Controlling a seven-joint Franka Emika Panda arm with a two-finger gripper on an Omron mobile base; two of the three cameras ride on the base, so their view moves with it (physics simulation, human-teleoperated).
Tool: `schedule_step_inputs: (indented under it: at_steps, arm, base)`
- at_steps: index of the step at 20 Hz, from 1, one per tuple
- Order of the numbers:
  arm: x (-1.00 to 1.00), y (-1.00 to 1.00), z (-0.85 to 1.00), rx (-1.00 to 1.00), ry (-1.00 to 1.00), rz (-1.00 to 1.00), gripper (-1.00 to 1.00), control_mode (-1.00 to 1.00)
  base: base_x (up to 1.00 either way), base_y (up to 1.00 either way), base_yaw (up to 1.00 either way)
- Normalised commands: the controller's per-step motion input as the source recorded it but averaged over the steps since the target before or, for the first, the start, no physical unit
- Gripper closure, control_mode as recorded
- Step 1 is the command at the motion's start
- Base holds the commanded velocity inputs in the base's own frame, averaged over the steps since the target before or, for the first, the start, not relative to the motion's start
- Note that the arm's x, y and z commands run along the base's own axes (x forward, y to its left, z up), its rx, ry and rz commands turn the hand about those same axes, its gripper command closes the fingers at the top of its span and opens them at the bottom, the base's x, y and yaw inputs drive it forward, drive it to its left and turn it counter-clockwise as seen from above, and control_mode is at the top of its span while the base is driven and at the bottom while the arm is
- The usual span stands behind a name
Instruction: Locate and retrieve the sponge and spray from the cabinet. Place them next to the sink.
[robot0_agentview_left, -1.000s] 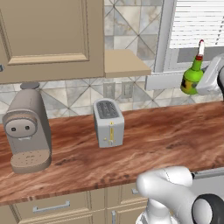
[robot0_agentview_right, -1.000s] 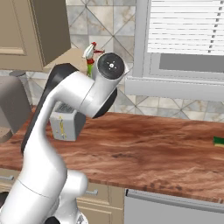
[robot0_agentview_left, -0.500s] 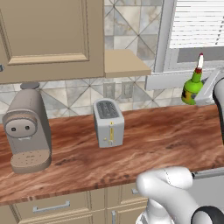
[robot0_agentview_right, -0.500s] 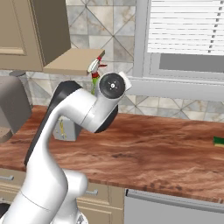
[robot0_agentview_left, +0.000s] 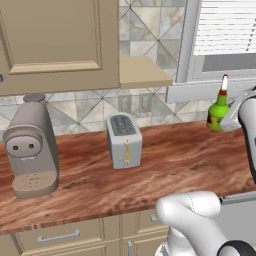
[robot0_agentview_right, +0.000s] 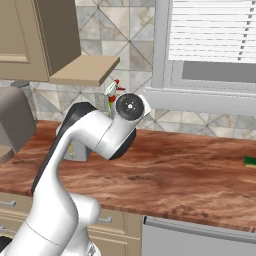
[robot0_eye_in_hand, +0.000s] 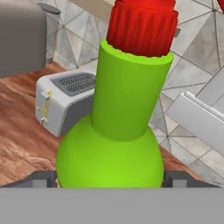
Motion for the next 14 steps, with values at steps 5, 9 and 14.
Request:
schedule_step_inputs:
  at_steps: [5, 9, 14]
  arm:
    - [0.00, 0.00, -0.03, 0.00, 0.00, 0.01, 1.00, -1.00]
    - [0.00, 0.00, 0.00, 0.00, 0.00, 0.00, 1.00, -1.00]
    - [0.00, 0.00, 0.00, 0.00, 0.00, 0.00, 1.00, 1.00]
  base:
    - [0.00, 0.00, 0.00]
    - [0.00, 0.00, 0.00]
    - [0.00, 0.00, 0.00]
